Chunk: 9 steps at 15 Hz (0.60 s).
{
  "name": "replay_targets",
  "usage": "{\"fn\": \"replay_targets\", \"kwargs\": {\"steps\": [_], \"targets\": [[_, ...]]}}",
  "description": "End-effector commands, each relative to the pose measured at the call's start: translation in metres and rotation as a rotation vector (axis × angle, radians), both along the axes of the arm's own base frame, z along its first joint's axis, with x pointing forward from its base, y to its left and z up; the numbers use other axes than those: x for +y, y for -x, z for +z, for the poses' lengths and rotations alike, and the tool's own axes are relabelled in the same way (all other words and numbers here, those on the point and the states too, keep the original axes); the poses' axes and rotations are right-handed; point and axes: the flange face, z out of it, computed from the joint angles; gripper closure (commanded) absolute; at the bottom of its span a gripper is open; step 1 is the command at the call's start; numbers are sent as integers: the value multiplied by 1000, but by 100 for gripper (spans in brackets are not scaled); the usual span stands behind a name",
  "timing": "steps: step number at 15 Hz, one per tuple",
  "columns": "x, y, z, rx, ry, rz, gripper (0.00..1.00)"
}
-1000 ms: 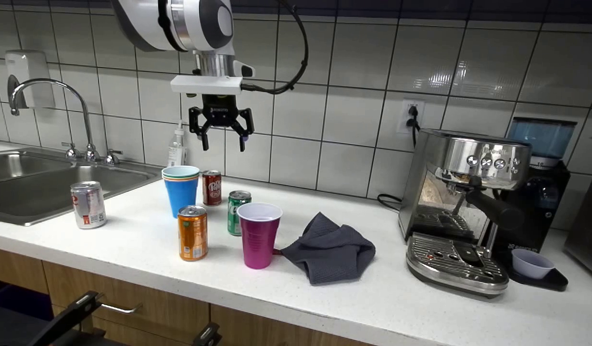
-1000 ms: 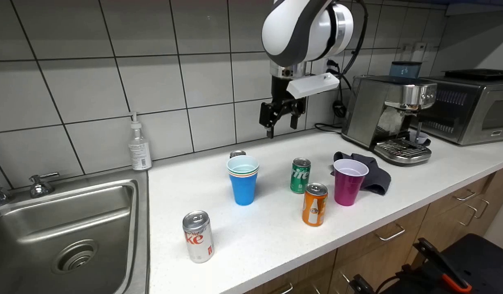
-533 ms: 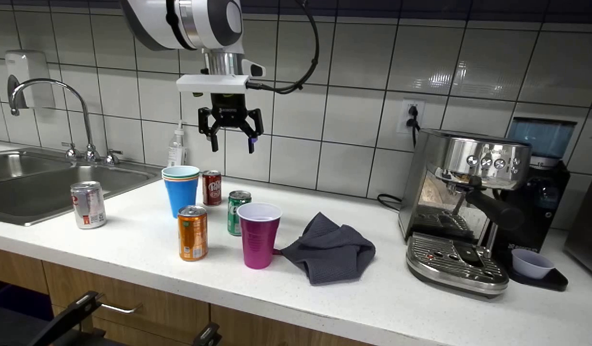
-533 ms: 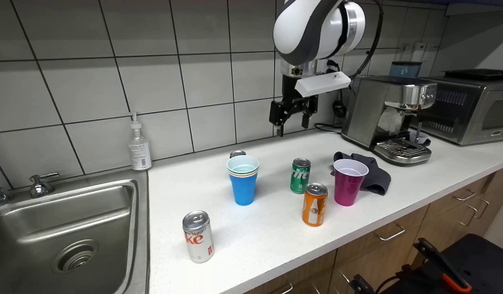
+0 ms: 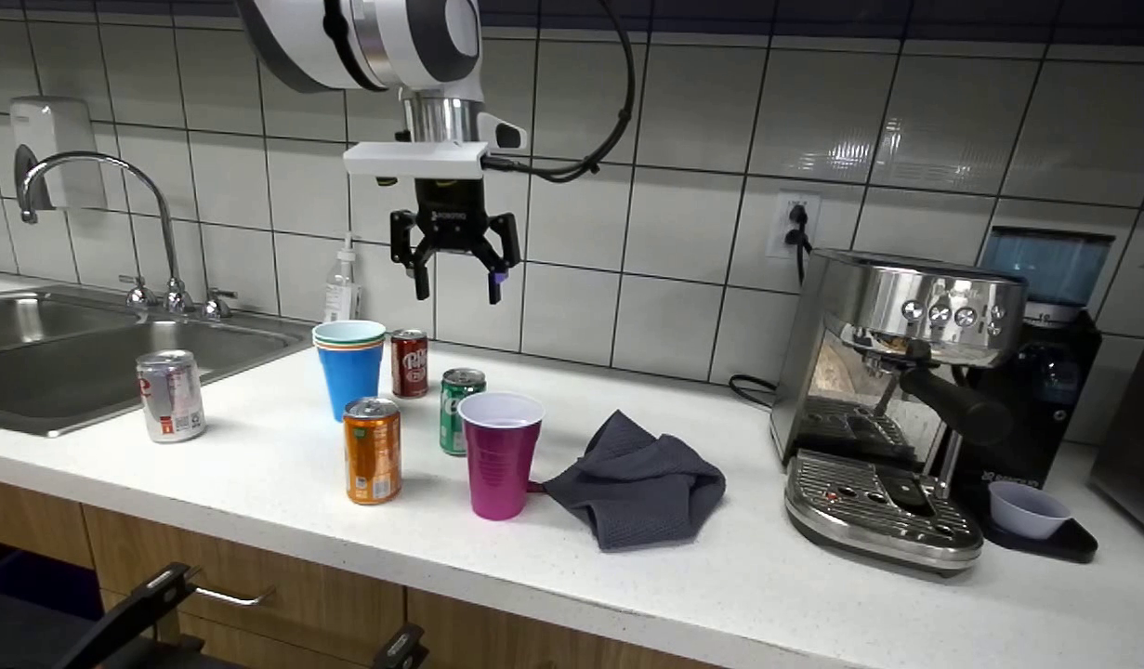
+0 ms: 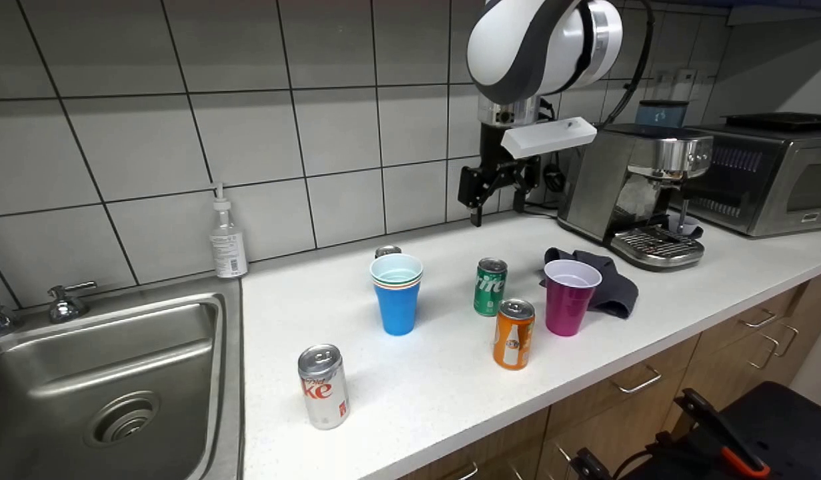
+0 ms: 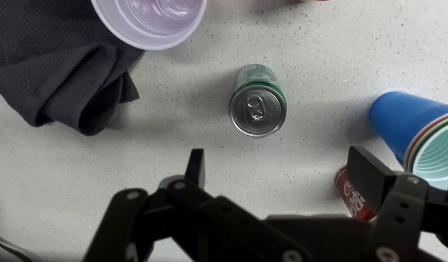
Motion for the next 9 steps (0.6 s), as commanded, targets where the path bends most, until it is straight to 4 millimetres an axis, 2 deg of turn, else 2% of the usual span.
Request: {"fn": "replay_targets", "kwargs": {"steps": [1, 9], "targets": [[-6, 20, 7, 7, 2, -36, 0], [-11, 38, -6, 32, 4, -45, 0]]}}
